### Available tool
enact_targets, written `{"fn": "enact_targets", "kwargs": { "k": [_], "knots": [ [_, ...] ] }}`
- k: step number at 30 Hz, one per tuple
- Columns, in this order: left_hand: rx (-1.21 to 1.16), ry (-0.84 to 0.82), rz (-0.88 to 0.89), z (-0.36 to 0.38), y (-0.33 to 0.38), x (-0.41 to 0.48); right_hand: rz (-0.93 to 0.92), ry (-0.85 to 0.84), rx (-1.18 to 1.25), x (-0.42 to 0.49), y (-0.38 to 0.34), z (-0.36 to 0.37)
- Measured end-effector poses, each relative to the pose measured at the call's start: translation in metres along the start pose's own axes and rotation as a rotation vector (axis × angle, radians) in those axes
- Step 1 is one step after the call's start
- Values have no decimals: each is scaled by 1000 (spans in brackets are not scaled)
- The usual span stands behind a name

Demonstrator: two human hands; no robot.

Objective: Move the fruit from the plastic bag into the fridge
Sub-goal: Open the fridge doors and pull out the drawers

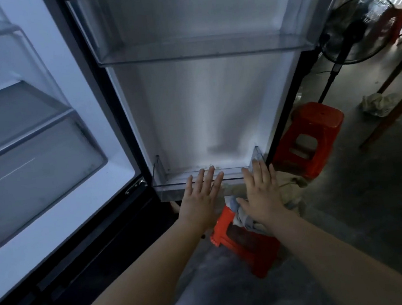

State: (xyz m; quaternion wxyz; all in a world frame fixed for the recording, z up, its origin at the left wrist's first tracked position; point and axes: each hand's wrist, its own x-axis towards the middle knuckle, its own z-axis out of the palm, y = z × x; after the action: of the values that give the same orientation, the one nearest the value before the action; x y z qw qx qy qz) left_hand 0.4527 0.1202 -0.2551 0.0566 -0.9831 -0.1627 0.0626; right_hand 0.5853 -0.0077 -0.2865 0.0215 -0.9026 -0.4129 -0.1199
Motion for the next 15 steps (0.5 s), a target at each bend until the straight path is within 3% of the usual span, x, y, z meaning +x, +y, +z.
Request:
{"fn": "enact_targets", "kwargs": {
  "k": [6, 11, 15],
  "knots": [
    [-77, -56, -57, -9, 6, -11, -72, 70, 41, -15, -3, -7],
    [-298, 108, -117, -12, -3, -36, -218, 151, 158, -21, -15, -16],
    [-408, 144, -226, -1, -26, -75, -358, 95, 179, -23, -53, -21]
  ]
}}
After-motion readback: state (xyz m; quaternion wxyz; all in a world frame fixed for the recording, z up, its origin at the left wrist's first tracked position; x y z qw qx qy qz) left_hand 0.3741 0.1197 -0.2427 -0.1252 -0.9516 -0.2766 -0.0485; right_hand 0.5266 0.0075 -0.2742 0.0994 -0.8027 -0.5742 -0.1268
